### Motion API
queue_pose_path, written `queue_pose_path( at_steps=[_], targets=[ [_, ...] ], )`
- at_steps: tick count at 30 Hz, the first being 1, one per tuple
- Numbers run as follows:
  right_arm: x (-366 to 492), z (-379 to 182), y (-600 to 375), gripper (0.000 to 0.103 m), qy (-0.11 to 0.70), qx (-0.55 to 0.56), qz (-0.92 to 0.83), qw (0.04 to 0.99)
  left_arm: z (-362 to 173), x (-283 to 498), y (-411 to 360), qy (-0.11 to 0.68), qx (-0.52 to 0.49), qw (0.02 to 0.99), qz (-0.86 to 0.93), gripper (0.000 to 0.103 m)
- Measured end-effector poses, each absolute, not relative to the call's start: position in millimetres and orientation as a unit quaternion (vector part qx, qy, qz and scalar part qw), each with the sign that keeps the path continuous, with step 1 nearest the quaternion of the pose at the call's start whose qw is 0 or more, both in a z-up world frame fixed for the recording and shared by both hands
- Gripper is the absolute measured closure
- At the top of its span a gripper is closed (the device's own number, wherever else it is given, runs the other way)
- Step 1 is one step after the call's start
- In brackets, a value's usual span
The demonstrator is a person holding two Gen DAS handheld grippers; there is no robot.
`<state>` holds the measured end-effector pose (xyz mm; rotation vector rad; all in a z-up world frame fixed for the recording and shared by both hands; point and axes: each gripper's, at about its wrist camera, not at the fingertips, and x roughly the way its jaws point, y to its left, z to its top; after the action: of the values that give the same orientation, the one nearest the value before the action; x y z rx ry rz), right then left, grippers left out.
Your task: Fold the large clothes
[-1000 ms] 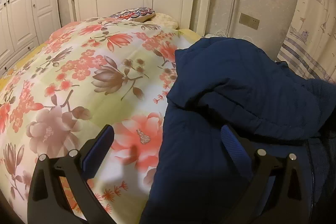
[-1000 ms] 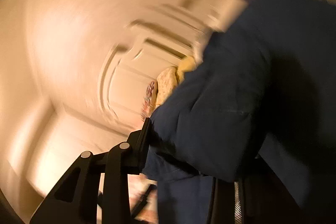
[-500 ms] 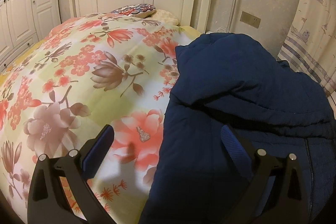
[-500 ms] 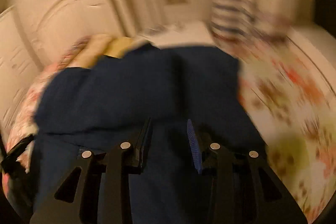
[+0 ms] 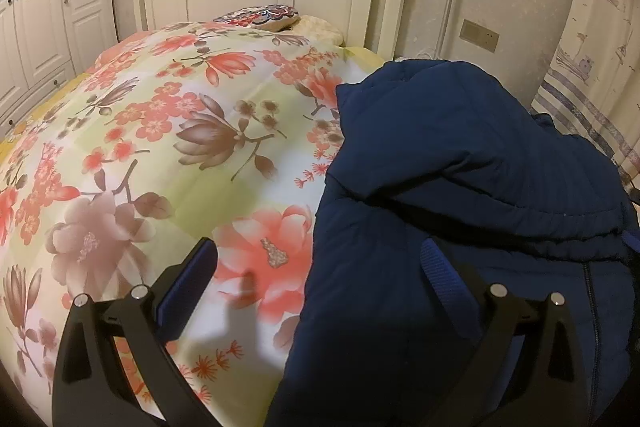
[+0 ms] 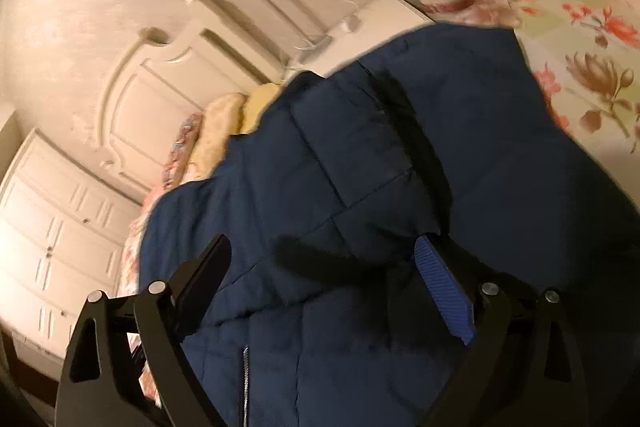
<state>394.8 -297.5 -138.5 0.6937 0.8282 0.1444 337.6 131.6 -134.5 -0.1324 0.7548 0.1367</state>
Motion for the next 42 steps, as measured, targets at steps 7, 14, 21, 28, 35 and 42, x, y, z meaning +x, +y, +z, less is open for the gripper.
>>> queue_pose_path(
  at_steps=[7,14,21,28,35,42],
  targets=[
    [398,-142,-291,0.028,0.406,0.328,0.027,0.853,-135,337,133,0.37,-0.069,0.924,0.064,0.002],
    [377,-145,-291,0.021,0.424,0.369,0.038,0.826,-136,337,131,0.371,-0.059,0.924,0.07,0.002],
    [401,-146,-288,0.025,0.373,0.374,0.054,0.848,-136,337,131,0.37,-0.06,0.924,0.07,0.002],
    [351,-108,-292,0.078,0.272,0.351,0.098,0.891,-137,337,133,0.372,-0.07,0.923,0.062,0.002],
    [303,-105,-302,0.077,0.322,0.309,0.066,0.892,-137,336,133,0.371,-0.071,0.924,0.062,0.002],
    [285,-111,-325,0.054,0.327,0.316,-0.018,0.89,-138,336,134,0.372,-0.075,0.923,0.063,0.002]
  ],
)
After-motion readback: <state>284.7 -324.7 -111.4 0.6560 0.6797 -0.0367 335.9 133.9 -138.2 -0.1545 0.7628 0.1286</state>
